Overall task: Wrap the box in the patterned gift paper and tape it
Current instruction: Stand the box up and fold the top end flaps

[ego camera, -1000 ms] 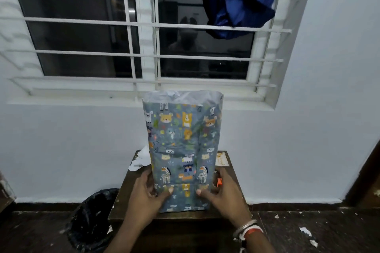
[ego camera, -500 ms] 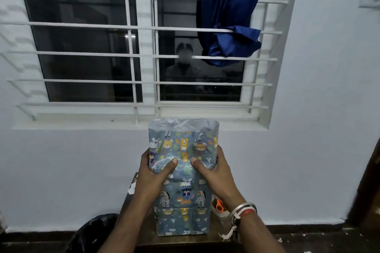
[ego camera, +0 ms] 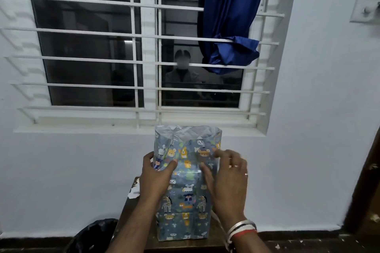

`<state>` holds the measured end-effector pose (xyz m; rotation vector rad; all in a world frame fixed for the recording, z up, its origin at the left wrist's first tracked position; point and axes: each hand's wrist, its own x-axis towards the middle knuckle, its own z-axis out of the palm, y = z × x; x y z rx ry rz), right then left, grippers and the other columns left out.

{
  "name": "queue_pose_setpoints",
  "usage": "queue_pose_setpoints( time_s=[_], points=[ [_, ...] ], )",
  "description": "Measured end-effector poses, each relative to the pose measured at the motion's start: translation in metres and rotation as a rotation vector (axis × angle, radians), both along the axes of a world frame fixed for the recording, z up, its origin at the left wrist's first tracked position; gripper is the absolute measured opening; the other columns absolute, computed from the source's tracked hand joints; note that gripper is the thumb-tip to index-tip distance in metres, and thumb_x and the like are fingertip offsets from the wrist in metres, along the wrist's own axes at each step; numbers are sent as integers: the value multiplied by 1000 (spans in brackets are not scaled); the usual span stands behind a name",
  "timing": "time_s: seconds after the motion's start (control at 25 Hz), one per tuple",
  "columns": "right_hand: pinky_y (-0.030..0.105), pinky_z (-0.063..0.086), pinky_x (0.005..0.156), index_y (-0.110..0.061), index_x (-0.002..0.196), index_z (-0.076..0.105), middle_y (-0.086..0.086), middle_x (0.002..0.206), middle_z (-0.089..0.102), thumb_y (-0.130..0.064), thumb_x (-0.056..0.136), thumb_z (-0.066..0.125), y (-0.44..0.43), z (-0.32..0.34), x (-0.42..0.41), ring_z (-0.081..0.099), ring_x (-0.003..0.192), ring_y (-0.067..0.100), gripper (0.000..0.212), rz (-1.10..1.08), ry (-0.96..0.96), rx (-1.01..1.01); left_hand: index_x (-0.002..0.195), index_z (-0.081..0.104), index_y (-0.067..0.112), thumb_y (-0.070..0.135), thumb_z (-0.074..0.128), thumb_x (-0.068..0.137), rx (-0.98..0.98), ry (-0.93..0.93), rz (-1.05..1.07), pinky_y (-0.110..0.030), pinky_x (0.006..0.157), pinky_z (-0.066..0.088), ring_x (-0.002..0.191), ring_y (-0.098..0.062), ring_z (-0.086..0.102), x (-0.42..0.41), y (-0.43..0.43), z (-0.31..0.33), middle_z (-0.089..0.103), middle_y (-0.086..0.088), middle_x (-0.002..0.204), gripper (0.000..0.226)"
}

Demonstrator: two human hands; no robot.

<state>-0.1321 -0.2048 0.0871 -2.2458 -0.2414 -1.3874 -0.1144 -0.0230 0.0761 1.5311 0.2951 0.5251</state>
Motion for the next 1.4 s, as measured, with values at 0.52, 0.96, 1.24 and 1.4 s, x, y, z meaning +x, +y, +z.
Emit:
queue_pose_setpoints(
  time_s=[0.52, 0.96, 1.24, 1.4],
  points=[
    [29, 53, 74, -25, 103, 76, -11, 97, 72, -33, 91, 72, 2, -3, 3, 61, 92, 15, 14, 159, 75, -419, 124, 63, 42, 67, 62, 87, 1220, -456, 59, -26, 80, 48, 108, -8, 63, -31, -13, 94, 62, 21, 123, 45],
    [26, 55, 65, -28, 100, 77, -15, 98, 71, -26, 80, 83, -3, -8, 5, 62, 91, 10, 21, 234, 170, -371, 77, 65, 17, 64, 69, 83, 1674, -103, -330, -31, 59, 43, 64, -18, 61, 33, -54, 161, 66, 3, 63, 48],
    [32, 59, 72, -28, 99, 73, -13, 132, 63, -33, 92, 68, -3, -2, 5, 57, 115, 14, 10, 255, 227, -335, 97, 75, 26, 50, 87, 74, 1594, 115, -606, -33, 77, 57, 82, -12, 69, 49, -35, 170, 74, 10, 86, 36],
    [29, 49, 72, -28, 91, 67, -13, 108, 70, -38, 99, 55, -2, 7, 5, 60, 98, 17, 17, 291, 231, -362, 83, 73, 28, 52, 83, 76, 1654, -19, -349, -27, 60, 43, 74, -9, 64, 48, -37, 162, 69, 13, 74, 27]
  ],
)
